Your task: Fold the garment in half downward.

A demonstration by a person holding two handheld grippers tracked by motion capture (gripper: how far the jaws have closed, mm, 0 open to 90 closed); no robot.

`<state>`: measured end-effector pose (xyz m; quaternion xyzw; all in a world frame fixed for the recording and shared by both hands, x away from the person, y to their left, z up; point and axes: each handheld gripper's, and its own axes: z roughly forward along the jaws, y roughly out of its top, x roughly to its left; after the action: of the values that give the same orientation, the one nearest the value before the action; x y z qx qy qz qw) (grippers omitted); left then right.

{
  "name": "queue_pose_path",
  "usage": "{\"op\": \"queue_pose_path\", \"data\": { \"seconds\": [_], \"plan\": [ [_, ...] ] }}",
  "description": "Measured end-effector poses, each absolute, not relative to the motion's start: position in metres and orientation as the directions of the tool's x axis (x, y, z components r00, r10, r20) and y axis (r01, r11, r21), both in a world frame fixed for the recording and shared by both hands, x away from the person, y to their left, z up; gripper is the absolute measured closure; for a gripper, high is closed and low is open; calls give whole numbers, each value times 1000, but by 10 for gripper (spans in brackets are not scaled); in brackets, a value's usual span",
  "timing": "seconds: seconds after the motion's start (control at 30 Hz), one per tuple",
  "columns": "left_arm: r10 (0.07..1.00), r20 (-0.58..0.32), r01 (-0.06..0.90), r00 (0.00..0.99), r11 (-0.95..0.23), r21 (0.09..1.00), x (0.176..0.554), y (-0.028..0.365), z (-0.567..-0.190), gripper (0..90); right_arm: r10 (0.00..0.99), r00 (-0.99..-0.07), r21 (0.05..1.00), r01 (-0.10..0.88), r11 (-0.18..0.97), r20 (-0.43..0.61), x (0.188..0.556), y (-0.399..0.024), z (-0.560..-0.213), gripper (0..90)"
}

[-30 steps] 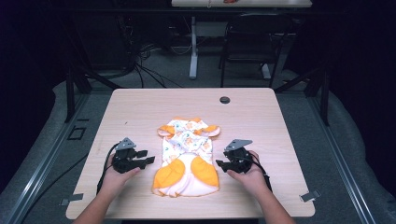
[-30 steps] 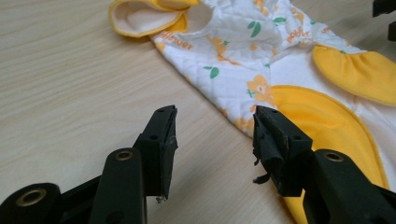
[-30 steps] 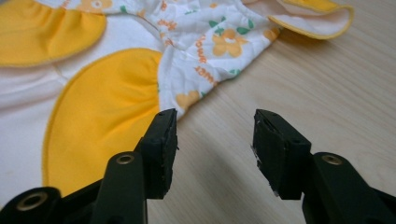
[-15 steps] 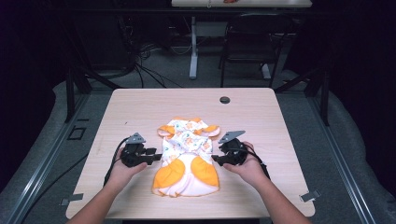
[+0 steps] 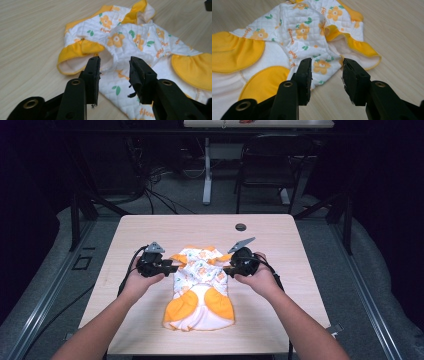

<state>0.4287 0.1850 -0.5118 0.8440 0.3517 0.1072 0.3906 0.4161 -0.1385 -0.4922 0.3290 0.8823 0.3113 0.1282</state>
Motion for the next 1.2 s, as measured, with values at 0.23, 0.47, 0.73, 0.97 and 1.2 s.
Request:
{"op": "queue_pose_path", "data": {
  "seconds": [0.23,0.47,0.73,0.97,1.2],
  "plan": [
    [679,-98,516,727,-448,730,446,176,-506,659,660,-750,608,502,615,-48,435,-127,-486,596],
    [701,-99,530,706,-431,731,465,171,-499,665,649,-756,582,493,647,-80,454,-113,-483,601],
    [696,-69,516,714,-458,723,480,164,-497,692,660,-750,615,496,613,-53,478,-100,-480,673],
    [716,-40,528,697,-475,704,497,160,-500,721,681,-728,625,496,603,-80,497,-99,-477,715],
    [745,16,548,667,-505,667,510,156,-513,717,679,-721,579,497,647,-140,506,-95,-491,730]
  ]
}}
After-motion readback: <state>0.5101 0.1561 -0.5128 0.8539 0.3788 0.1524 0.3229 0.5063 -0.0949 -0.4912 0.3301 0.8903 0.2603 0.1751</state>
